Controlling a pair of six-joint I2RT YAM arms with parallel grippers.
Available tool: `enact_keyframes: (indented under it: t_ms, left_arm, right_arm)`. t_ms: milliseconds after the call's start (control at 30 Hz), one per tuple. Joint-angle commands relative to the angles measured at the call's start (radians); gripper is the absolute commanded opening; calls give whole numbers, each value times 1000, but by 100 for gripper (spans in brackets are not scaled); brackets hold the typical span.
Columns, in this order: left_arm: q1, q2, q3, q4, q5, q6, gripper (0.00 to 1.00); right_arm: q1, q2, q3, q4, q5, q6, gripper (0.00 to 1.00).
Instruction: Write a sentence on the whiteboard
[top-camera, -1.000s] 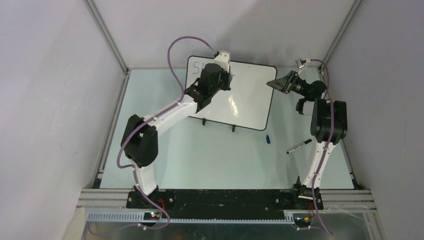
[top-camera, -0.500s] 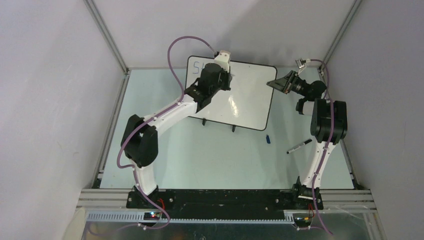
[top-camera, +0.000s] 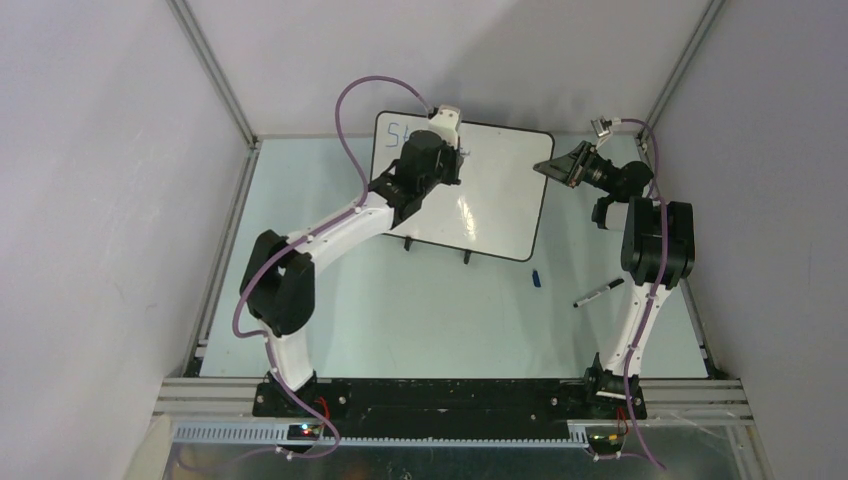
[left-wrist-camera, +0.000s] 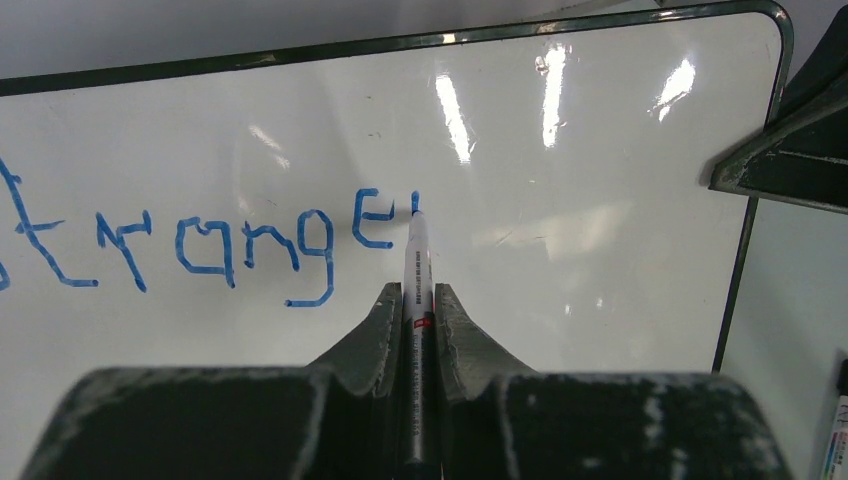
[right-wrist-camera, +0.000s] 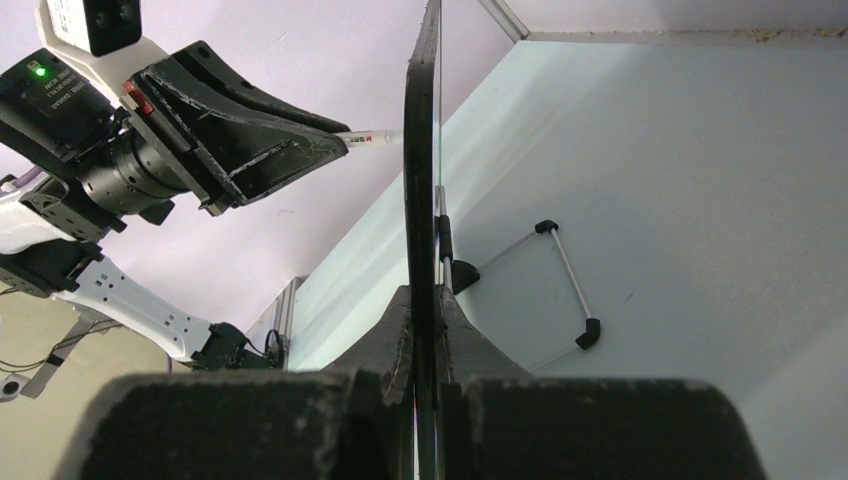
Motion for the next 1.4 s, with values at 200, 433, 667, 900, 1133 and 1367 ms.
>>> enact_keyframes:
  t_ms: [200, 433, 667, 900, 1133, 1367]
  left_arm:
    - [-4, -57, -55, 12, -5, 0, 0]
    - [-7, -84, -94, 26, -10, 0, 0]
    - [-8, -75, -73, 22, -16, 3, 0]
    - [-8, -42, -12, 0, -30, 20, 0]
    - [-8, -27, 23, -2, -22, 21, 0]
    - [-8, -12, 40, -11, -16, 20, 0]
  right_arm:
    - [-6, -74, 10, 44, -3, 44, 0]
    - [-6, -74, 10, 44, -4, 44, 0]
    - [-6, -75, 10, 44, -3, 44, 0]
    - [-5, -74, 10, 44, -3, 42, 0]
    - [-6, -74, 10, 44, -3, 43, 0]
    - [-5, -74, 11, 44, -3, 42, 0]
